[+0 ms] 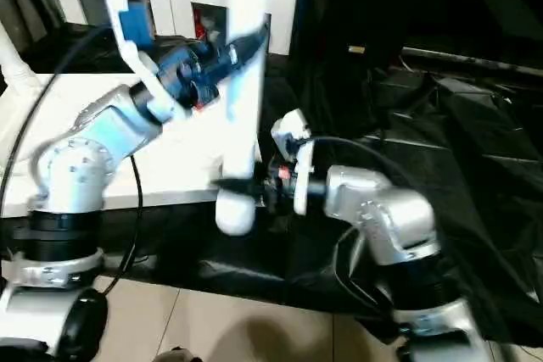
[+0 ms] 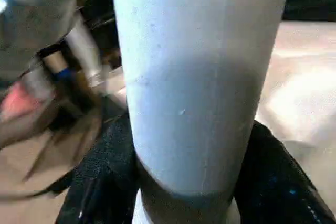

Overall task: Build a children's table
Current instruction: Rotate table base

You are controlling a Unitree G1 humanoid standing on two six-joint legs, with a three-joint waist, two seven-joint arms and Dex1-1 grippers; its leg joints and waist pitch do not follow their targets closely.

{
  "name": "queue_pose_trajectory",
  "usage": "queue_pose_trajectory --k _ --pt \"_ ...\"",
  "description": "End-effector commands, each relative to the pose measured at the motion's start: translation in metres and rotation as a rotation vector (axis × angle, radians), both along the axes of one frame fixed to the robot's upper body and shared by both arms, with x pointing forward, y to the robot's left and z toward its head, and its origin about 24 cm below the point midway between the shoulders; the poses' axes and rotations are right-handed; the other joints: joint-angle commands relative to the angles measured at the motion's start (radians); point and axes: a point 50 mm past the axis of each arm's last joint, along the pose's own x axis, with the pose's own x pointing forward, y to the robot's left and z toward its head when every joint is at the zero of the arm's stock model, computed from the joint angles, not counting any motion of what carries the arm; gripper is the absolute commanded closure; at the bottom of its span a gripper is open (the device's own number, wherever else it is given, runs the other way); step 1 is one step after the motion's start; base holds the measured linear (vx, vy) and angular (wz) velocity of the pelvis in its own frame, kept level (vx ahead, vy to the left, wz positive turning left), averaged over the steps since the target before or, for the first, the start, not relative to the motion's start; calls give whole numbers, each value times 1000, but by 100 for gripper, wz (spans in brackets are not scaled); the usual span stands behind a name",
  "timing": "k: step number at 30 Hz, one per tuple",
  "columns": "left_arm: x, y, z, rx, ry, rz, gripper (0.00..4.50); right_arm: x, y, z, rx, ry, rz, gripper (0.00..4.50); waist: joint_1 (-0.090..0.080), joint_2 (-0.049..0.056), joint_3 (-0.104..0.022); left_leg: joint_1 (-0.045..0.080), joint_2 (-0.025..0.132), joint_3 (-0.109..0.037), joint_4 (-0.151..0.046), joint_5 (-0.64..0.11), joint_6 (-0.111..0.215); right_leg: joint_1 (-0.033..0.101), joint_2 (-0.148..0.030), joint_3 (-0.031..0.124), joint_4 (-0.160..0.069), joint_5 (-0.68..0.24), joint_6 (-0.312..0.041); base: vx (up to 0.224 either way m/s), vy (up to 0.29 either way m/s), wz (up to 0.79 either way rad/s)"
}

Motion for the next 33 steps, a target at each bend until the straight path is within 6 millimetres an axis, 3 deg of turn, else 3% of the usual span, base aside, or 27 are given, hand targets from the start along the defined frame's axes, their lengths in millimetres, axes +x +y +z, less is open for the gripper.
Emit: queue_pose_trajectory --k 1,3,6,7,10,12,14,15,16,17,18,21,22,23,25,33 --pt "5 8 -4 30 19 52 164 9 -10 5 13 -35 -128 257 -1 8 -80 23 81 -35 -83 -147 -61 46 -91 71 -64 -150 -159 0 0 0" --pt "12 13 -14 148 52 120 164 16 -16 3 -5 -53 -226 257 -4 7 -80 24 80 -35 -85 -146 -67 42 -88 71 -63 -140 -149 0 0 0" --pt "15 17 -46 531 34 115 164 29 -31 -4 -103 -79 -396 257 -9 12 -80 27 76 -35 -89 -142 -83 42 -83 72 -63 -143 -115 0 0 0" --pt "15 17 -46 531 34 115 164 29 -31 -4 -103 -79 -396 257 -5 16 -81 31 77 -35 -88 -144 -85 40 -87 72 -65 -141 -117 0 0 0" --pt "11 18 -90 887 41 -38 164 35 -42 -10 -155 -69 -477 257 -7 22 -83 30 76 -34 -89 -137 -84 40 -82 71 -57 -83 -139 0 0 0" --pt "6 24 -117 1048 90 -191 164 33 -44 -9 -158 -73 -473 257 -9 31 -85 29 76 -34 -88 -142 -87 43 -84 72 -51 -54 -153 0 0 0" --pt "4 26 -123 1092 98 -233 164 33 -44 -9 -160 -78 -469 257 -13 28 -85 28 75 -34 -88 -144 -83 47 -85 73 -50 -22 -169 0 0 0" --pt "3 29 -127 1125 107 -268 164 32 -44 -9 -162 -80 -467 257 -12 37 -87 29 77 -34 -86 -143 -82 47 -88 72 -46 -2 -187 0 0 0" --pt "2 31 -131 1140 125 -296 164 31 -44 -9 -162 -80 -461 257 -13 40 -85 29 77 -33 -86 -150 -78 46 -88 72 -48 2 -202 0 0 0" --pt "2 32 -134 1146 138 -310 164 30 -44 -9 -164 -81 -457 257 -14 37 -84 29 77 -31 -86 -158 -77 47 -88 73 -50 -2 -208 0 0 0" --pt "4 33 -136 1161 136 -311 164 29 -44 -10 -168 -85 -454 257 -15 43 -84 30 77 -31 -85 -168 -75 48 -90 73 -49 -5 -220 0 0 0" --pt "9 37 -144 1226 137 -300 164 26 -43 -11 -177 -89 -442 257 -19 40 -83 29 78 -32 -85 -189 -61 50 -92 74 -55 -42 -222 0 0 0" --pt "11 37 -145 1235 137 -298 182 25 -42 -11 -180 -90 -440 257 -18 41 -83 29 78 -33 -85 -194 -58 50 -95 74 -58 -67 -221 0 0 0" --pt "14 37 -145 1234 140 -277 193 24 -42 -12 -182 -90 -435 257 -18 51 -83 28 78 -34 -85 -199 -60 49 -95 74 -59 -77 -222 0 0 0" --pt "18 36 -147 1220 153 -260 201 23 -41 -13 -185 -89 -422 257 -20 45 -83 30 79 -33 -84 -209 -58 49 -95 74 -62 -95 -224 0 0 0" --pt "19 41 -149 1149 198 -298 259 20 -38 -13 -182 -90 -399 257 -28 46 -84 26 81 -34 -83 -191 -39 50 -98 73 -59 -71 -250 0 0 0"
